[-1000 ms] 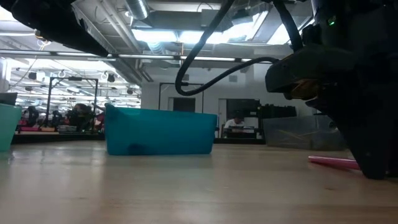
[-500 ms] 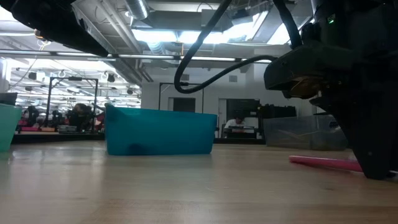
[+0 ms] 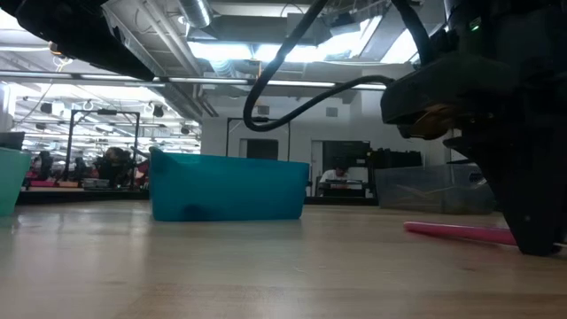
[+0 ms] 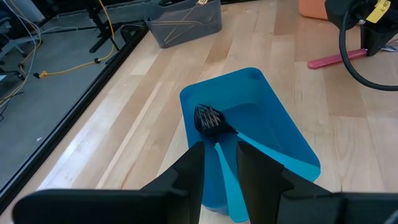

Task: Sort silverware by color (type)
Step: Put the pink fork into the orange bin

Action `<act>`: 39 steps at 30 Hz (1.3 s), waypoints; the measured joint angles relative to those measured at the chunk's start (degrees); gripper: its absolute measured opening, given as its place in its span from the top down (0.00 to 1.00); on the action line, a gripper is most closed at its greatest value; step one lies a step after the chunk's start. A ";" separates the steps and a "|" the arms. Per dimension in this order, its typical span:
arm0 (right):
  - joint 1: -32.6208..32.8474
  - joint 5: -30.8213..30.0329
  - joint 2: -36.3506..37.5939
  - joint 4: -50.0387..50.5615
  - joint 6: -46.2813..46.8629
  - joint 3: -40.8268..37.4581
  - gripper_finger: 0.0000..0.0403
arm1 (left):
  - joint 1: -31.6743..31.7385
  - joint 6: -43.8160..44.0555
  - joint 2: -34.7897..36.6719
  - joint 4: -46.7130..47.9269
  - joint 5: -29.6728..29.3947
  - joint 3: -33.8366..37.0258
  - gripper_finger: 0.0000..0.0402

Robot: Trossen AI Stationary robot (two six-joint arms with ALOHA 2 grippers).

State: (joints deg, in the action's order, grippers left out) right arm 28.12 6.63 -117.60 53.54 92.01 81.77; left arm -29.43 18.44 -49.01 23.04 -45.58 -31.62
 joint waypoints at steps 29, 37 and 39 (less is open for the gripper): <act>0.04 -5.98 0.07 20.61 -36.43 22.99 0.98 | 0.00 0.50 0.00 0.03 0.02 0.00 0.79; 1.02 -6.39 0.09 27.83 -54.63 29.34 0.97 | 0.00 0.49 0.00 0.01 0.02 0.00 0.79; 2.14 -7.65 0.11 30.41 -57.75 30.04 0.97 | 0.00 0.48 0.00 0.03 0.02 0.00 0.79</act>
State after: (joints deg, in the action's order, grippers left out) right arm 30.26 -1.01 -117.49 83.94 34.26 111.82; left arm -29.43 18.92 -49.01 23.07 -45.56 -31.62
